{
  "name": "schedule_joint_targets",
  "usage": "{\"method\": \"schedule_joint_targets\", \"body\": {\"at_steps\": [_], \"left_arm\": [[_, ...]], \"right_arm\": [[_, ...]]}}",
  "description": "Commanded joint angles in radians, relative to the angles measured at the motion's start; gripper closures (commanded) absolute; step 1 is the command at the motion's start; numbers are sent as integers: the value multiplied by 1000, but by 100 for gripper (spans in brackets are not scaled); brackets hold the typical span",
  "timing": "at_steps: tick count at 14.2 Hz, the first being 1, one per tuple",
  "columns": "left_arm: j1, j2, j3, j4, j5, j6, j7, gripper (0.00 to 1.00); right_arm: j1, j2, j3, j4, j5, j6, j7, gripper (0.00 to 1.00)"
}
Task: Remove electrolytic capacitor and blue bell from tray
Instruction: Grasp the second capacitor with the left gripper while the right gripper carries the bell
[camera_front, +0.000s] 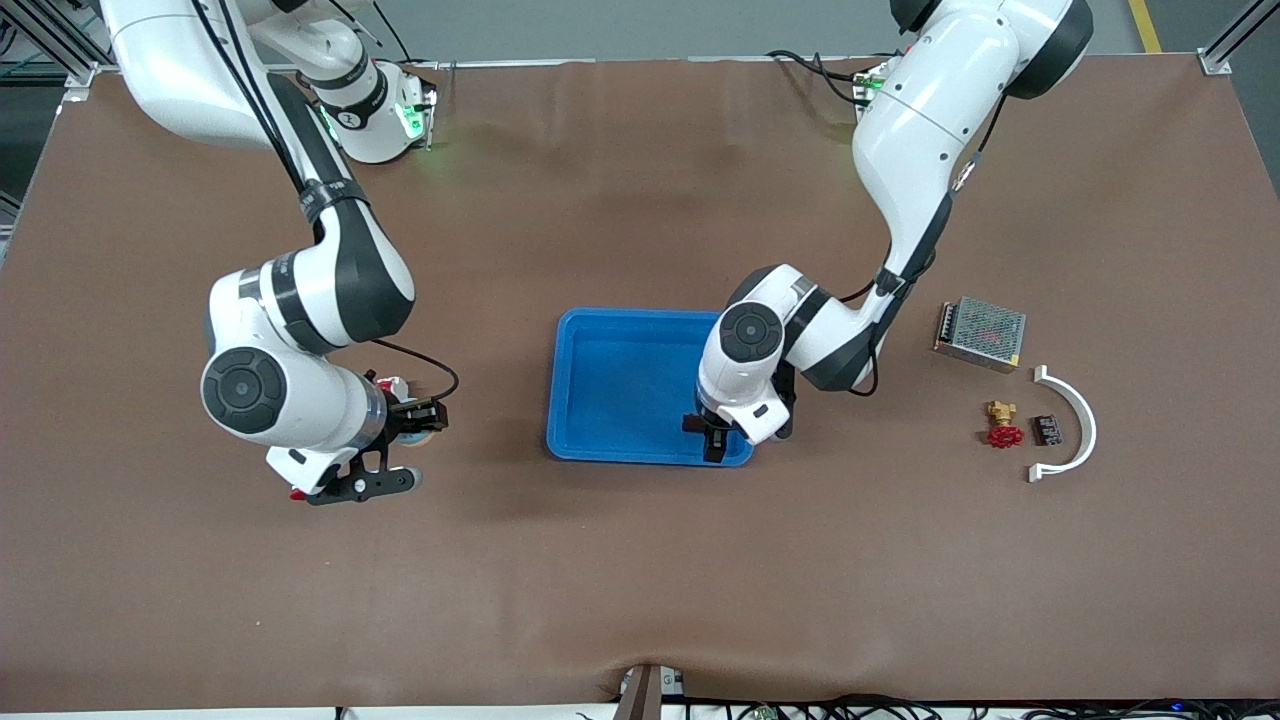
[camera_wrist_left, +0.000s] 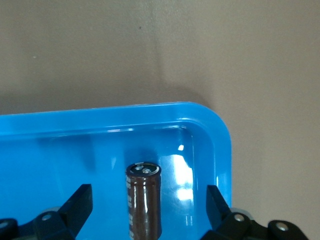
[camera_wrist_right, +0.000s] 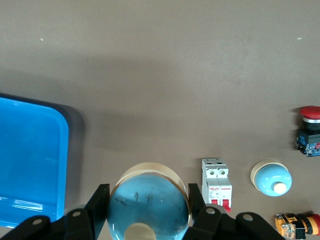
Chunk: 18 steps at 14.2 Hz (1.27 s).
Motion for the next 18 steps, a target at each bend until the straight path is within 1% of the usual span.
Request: {"method": "schedule_joint_targets", "body": {"at_steps": [1,3,8,12,18], "left_arm": [[-50,25,48,46,26,-16,-24,0],[-66,31,67,46,24,-16,-24,0],[-75,31,69,52,20,-19,-27,0],[-80,22,67,52,15,-53,-27,0],[-83,20,66,46,15,-57,-39,0]], "right_arm": [[-10,-42,10,-88,11,60,-17,49],[-11,-82,10,-177,11,138,-16,49],[-7,-119,10,-334,12,302,-16,49],[-4,-121,10,-406,12,395,-16,49],[-2,-116,10,-501,11,537,-16,49]]}}
